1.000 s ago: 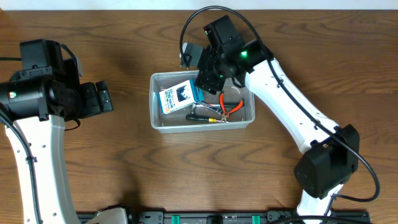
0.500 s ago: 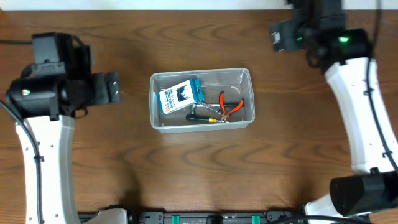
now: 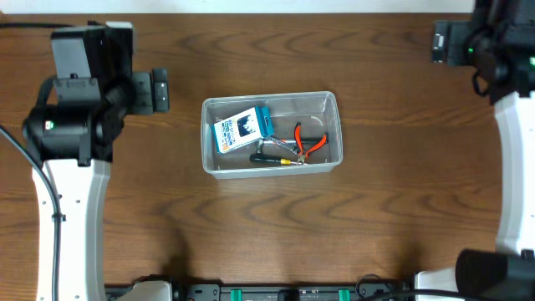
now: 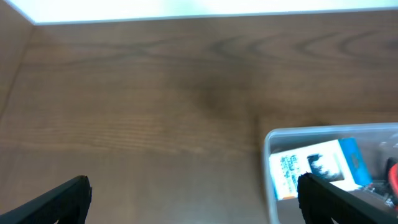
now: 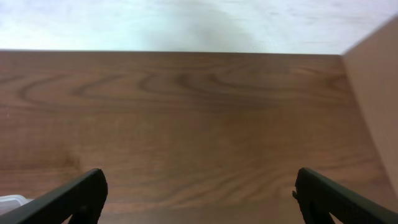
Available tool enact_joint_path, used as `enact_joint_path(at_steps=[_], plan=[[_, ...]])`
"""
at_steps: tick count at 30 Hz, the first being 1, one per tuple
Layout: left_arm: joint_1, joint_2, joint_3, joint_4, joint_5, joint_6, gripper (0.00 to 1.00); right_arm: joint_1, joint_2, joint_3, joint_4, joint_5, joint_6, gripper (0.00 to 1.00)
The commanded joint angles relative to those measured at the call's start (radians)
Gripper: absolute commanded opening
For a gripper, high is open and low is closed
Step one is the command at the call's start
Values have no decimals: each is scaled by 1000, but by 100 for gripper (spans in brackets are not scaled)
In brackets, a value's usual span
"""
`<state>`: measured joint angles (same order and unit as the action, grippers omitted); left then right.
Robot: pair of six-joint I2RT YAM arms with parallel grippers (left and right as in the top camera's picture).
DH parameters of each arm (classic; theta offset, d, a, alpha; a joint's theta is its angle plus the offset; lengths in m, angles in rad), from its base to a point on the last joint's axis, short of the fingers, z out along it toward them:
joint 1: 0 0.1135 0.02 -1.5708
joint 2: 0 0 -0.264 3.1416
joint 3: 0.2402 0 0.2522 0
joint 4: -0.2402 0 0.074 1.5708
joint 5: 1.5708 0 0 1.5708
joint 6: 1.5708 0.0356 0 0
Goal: Pack container
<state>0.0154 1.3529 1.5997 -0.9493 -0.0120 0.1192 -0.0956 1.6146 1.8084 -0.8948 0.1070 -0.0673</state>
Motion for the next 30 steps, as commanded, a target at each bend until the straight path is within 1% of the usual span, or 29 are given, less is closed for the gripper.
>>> enact_joint_path(at_steps=[1, 5, 9, 11, 14, 16, 20, 23, 28, 30], plan=[[-13, -112, -40, 4, -51, -23, 98, -16, -135, -29, 0, 9, 29, 99], [-42, -260, -117, 18, -53, -23, 98, -15, -288, -156, 17, 8, 26, 99], [-55, -440, -227, 44, -53, -18, 98, -13, -499, -377, 66, -18, 24, 99], [-55, -521, -282, 55, -53, -18, 98, -6, -608, -485, 72, -49, -15, 99], [-55, -644, -364, 56, -53, -18, 98, 16, -776, -637, 59, -56, -54, 99], [-55, -725, -418, 44, -70, -19, 98, 25, -871, -706, 13, -56, -54, 99], [-55, -887, -520, 62, -110, -18, 98, 32, -1032, -799, -58, -56, -53, 99], [-62, -978, -574, 18, -113, -15, 98, 32, -1113, -814, -158, -55, -53, 99], [-98, -1031, -603, -31, -113, -15, 98, 32, -1149, -814, -346, -55, -53, 99], [-114, -1031, -603, -31, -113, -15, 98, 32, -1149, -815, -346, -55, -53, 99]])
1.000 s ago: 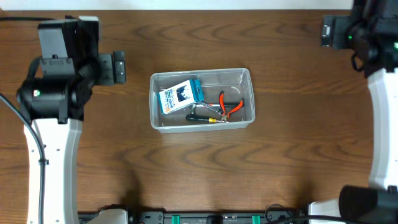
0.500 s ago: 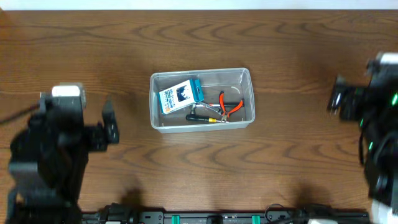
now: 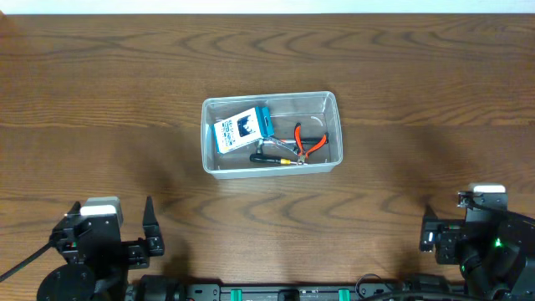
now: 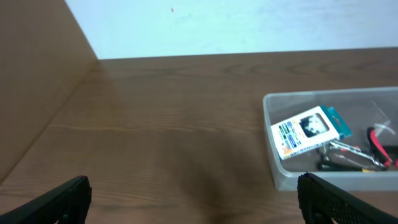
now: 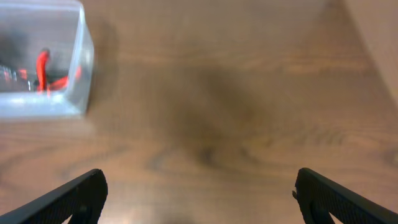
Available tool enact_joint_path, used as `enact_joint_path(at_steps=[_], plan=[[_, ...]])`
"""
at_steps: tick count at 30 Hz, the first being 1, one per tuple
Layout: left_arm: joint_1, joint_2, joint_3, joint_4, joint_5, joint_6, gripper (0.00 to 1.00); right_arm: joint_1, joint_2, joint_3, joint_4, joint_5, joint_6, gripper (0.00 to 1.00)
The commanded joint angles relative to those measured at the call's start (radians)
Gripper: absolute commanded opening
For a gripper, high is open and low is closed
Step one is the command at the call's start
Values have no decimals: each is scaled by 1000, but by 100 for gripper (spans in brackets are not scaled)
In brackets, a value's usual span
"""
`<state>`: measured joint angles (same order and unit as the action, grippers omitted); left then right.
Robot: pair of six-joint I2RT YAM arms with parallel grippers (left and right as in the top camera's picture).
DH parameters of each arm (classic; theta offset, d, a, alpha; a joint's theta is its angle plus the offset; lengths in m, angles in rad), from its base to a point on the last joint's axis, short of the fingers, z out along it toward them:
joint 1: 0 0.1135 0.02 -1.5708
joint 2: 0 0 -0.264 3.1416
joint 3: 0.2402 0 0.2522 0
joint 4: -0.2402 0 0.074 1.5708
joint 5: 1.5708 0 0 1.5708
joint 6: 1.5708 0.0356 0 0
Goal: Pack container
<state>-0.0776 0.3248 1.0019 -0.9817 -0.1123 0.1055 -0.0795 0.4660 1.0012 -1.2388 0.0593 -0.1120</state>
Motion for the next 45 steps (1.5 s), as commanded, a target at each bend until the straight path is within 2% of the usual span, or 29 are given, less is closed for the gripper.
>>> enact_joint_path(at_steps=[1, 16, 28, 32, 37, 45], plan=[[-29, -3, -5, -1, -12, -2, 98, 16, 0, -8, -7, -7, -9, 99], [-33, -2, -5, -6, -12, -2, 98, 16, -7, -8, -6, -8, -9, 99], [-33, -2, -5, -6, -12, -2, 98, 47, -259, -8, 18, 19, -25, 99], [-33, -2, -5, -6, -12, -2, 98, 81, -352, -72, 153, 3, -24, 99], [-33, -2, -5, -6, -12, -2, 98, 96, -451, -311, 419, -54, -23, 99], [-33, -2, -5, -6, -12, -2, 98, 116, -460, -621, 850, -100, -25, 99]])
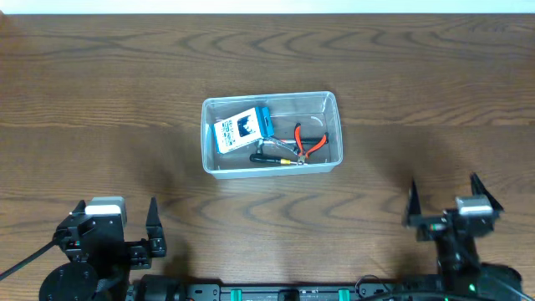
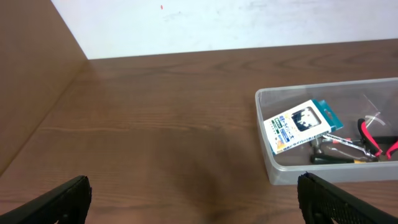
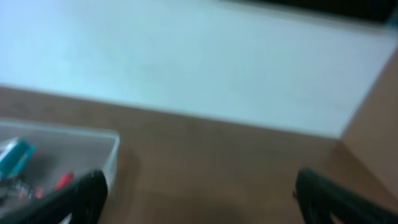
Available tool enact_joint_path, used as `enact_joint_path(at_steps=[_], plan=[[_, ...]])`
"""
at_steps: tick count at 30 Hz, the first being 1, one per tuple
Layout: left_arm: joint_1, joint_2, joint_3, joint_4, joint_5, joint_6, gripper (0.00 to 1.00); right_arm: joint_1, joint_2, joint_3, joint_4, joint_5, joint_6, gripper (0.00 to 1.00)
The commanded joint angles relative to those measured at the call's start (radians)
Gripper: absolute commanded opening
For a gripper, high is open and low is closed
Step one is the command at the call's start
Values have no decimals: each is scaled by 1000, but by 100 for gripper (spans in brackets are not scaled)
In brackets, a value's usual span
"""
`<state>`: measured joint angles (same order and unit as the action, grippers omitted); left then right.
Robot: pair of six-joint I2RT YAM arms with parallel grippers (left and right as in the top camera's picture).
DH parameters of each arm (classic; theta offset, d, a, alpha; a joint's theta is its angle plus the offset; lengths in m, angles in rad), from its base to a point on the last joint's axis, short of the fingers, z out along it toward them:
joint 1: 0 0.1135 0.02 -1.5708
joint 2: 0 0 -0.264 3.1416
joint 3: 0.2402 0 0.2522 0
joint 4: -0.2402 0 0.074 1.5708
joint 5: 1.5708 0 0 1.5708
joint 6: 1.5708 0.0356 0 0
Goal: Pack container
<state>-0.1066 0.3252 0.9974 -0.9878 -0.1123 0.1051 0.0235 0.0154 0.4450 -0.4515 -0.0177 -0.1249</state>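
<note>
A clear plastic container (image 1: 209, 134) sits mid-table, holding a white-and-blue packet (image 1: 241, 128), red-handled pliers (image 1: 308, 142) and a black tool (image 1: 272, 157). The left wrist view shows the container (image 2: 264, 130) ahead on the right with the packet (image 2: 301, 123) inside. My left gripper (image 1: 113, 234) rests at the front left edge, open and empty. My right gripper (image 1: 456, 205) is at the front right edge, open and empty. The blurred right wrist view shows the container (image 3: 109, 158) at its lower left.
Dark wooden table (image 1: 109, 92) all round the container. A white wall (image 2: 249, 22) bounds the far side. Black rail with green connectors (image 1: 284, 293) along the front edge.
The right gripper has tilted up: its camera looked down on the table and container corner, and now it faces the far wall. The left gripper barely shifted. The container's contents are unchanged.
Both arms were first stretched to the back corners of the table, grippers open. Then both were folded back at the front edge. Now the right one has tipped upward there. The container and its contents have stayed put throughout.
</note>
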Motion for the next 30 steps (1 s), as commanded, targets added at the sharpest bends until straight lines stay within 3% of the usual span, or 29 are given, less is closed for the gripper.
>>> enact_joint_path(at_steps=[1, 7, 13, 19, 26, 30], plan=[[-4, -2, 0, 0, -12, -2, 98, 13, -10, -96, 101, -23, -12, 99], [-4, -2, 0, 0, -12, -2, 98, 13, -11, -280, 261, 18, -14, 99], [-4, -2, 0, 0, -12, -2, 98, 6, -11, -389, 259, 27, -14, 99], [-4, -2, 0, 0, -12, -1, 98, -14, -11, -390, 261, 50, -51, 99], [-4, -2, 0, 0, -12, -2, 98, -41, -11, -390, 265, 47, 154, 99], [-4, -2, 0, 0, -12, -1, 98, -54, -11, -390, 269, 101, 192, 99]])
